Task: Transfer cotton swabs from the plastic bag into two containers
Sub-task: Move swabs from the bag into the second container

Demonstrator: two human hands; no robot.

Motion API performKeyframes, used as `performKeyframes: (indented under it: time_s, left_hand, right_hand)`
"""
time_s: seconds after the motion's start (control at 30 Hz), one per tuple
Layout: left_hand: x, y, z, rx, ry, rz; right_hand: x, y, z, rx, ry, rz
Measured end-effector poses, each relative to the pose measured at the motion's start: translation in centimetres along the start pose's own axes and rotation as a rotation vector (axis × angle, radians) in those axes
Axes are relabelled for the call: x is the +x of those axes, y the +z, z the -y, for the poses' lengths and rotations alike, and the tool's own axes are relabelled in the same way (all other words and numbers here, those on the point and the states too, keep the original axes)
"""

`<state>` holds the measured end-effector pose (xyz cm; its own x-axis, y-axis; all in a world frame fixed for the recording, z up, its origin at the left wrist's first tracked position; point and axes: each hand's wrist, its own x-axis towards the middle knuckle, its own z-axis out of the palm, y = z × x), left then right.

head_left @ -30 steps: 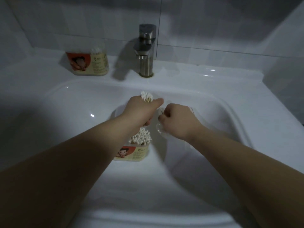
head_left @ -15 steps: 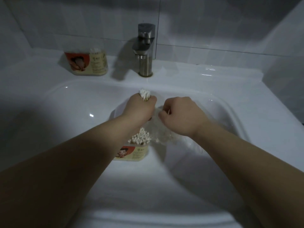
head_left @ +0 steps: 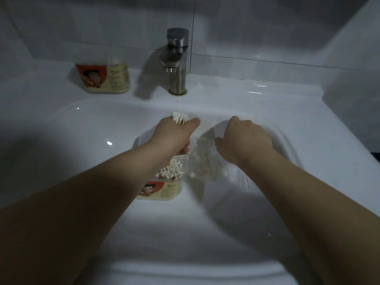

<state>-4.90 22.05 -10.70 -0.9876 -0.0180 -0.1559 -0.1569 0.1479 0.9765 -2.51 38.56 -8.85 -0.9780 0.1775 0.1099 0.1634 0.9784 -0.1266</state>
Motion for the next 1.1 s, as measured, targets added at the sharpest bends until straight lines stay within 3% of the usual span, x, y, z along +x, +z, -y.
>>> performKeyframes:
  time_s: [0.1, 0.2, 0.33, 0.47, 0.57, 0.63, 0.77, 0.97, 1.07, 1.1]
  left_hand:
    - [-0.3, 0.3, -0.2, -0.024, 0.026, 0.014]
    - [-0.5, 0.4, -0.2, -0.028, 0.017, 0.052]
    - [-1.1, 0.6, -0.3, -0.092, -0.053, 0.196]
    - [-1.2, 0.5, -0.6, -0.154, -0.032, 0.198]
    - [-1.0, 0.4, -0.6, -0.084, -0.017, 0.157]
    - [-0.9, 0.4, -0.6, -0.085, -0.017, 0.149]
    - [-1.1, 0.5, -0.8, -0.084, 0.000, 0.168]
    - [-1.5, 0.8, -0.4, 0.046, -0.007, 0.275]
    - [-1.1, 0.5, -0.5, 0.010, -0.032, 0.227]
    - [-0.9, 0.4, -0.5, -0.010, -0.032, 0.206]
  right_hand:
    - [0.5, 0.1, -0.3, 0.125, -0.025, 0.104]
    - [0.9, -0.2, -0.1, 0.378, -0.030, 0.026]
    - [0.8, -0.8, 0.8, 1.086, 0.077, 0.137]
    - [0.9, -0.9, 0.9, 1.223, 0.091, 0.192]
    - [0.9, -1.0, 0.8, 1.153, 0.128, 0.209]
    - [0.9, -1.0, 0.5, 1.081, 0.126, 0.310]
    - [0.1, -0.6, 0.2, 0.445, -0.169, 0.630]
    - [-0.8, 0.8, 1.3, 0.178, -0.385, 0.725]
    - [-1.8, 0.7, 1.9, -0.249, -0.621, 0.822]
    - [-1.9, 1.0, 2.1, -0.335, -0.617, 0.829]
